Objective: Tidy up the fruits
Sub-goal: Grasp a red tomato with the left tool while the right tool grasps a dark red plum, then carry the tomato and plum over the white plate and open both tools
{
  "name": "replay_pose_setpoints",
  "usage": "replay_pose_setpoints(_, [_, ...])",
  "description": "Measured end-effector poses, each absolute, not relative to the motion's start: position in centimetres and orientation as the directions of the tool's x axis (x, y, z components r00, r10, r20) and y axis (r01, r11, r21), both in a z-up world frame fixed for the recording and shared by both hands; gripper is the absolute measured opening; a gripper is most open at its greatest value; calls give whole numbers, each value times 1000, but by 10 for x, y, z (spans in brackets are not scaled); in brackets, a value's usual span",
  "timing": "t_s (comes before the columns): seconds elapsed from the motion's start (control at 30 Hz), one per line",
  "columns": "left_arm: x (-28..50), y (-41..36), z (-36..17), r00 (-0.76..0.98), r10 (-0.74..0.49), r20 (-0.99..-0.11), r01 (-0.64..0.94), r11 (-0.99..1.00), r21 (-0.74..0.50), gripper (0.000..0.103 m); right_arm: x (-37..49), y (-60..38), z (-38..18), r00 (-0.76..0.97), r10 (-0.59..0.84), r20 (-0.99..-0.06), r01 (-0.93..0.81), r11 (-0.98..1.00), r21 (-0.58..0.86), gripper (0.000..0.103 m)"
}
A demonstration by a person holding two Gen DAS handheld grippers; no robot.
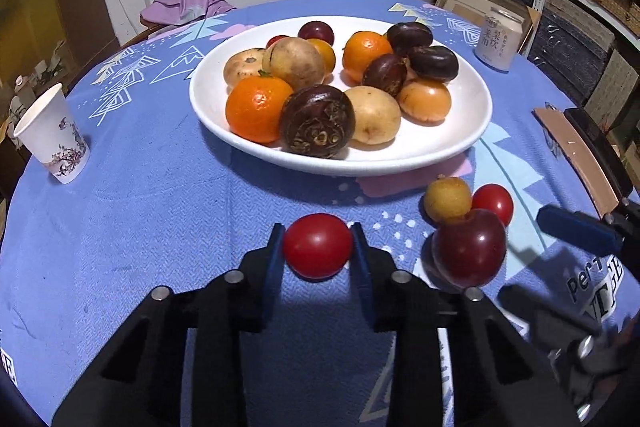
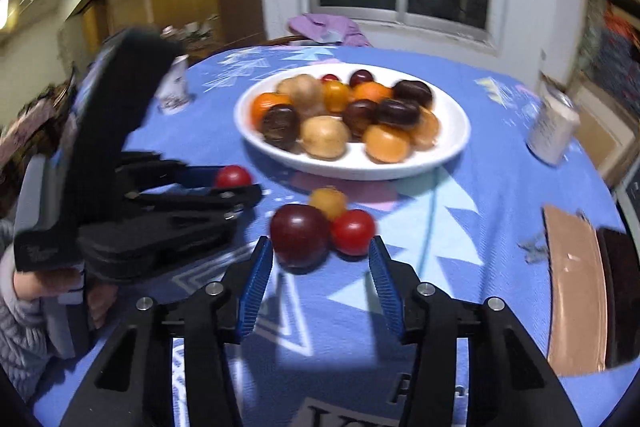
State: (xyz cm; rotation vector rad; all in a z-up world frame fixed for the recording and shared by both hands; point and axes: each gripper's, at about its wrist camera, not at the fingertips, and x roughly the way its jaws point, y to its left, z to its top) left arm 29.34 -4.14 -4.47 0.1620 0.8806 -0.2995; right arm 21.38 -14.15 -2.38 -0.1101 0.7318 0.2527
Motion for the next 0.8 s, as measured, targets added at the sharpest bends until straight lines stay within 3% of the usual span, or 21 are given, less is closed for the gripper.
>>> replay_pose_setpoints(0.27, [294,-42,-44,596,-198,-778,324,946,7,32,226,-131,-26,693,225,-685,-299,954,10,39])
replay_pose_setpoints(0.67, [298,-38,-43,587,-261,-766,341,938,-58,31,238,-133,-26,680,243,-692,-282,958,59,35])
replay_pose_setpoints(0.8, [288,-38,-34,633,-254,-731,346,938,-26,30,234,-141,-25,684,245,-687,-269,960,75,35])
